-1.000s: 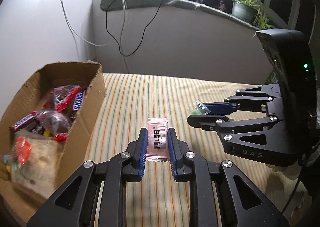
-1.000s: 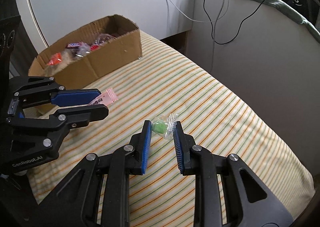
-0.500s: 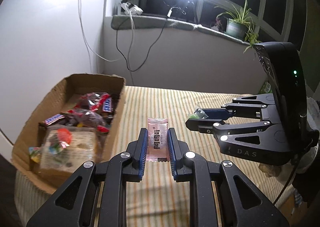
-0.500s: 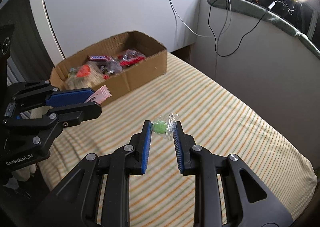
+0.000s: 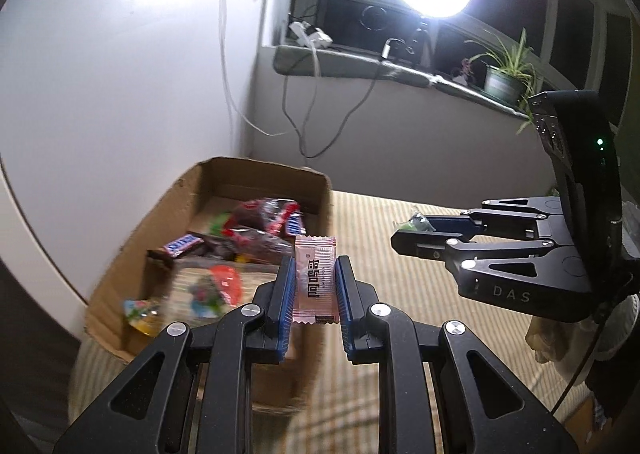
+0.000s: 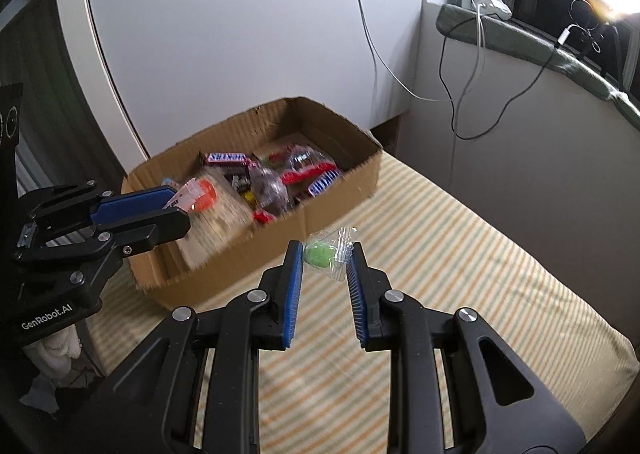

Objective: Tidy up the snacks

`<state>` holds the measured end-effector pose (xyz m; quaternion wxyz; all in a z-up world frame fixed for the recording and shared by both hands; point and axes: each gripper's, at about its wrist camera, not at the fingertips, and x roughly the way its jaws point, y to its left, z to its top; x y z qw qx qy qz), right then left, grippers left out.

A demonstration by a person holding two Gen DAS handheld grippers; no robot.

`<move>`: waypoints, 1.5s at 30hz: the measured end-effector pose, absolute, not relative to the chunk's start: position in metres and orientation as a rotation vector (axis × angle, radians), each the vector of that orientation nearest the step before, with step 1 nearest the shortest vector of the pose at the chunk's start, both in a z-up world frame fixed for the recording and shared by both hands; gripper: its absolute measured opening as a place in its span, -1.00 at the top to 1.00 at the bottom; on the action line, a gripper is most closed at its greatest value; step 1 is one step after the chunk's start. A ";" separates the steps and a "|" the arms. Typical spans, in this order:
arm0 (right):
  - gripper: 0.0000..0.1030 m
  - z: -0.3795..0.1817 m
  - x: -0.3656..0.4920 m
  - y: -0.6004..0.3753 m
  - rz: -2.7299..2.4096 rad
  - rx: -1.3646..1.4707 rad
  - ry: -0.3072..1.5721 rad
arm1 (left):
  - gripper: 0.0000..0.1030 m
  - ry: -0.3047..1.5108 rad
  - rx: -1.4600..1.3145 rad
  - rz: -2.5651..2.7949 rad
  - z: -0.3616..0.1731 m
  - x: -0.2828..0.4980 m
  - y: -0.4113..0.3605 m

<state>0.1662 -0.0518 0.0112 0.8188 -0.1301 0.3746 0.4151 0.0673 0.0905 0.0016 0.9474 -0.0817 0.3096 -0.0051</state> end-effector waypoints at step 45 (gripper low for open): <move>0.15 -0.005 0.199 0.050 0.916 -0.341 0.817 | 0.47 0.667 -0.207 0.145 -0.020 0.089 0.164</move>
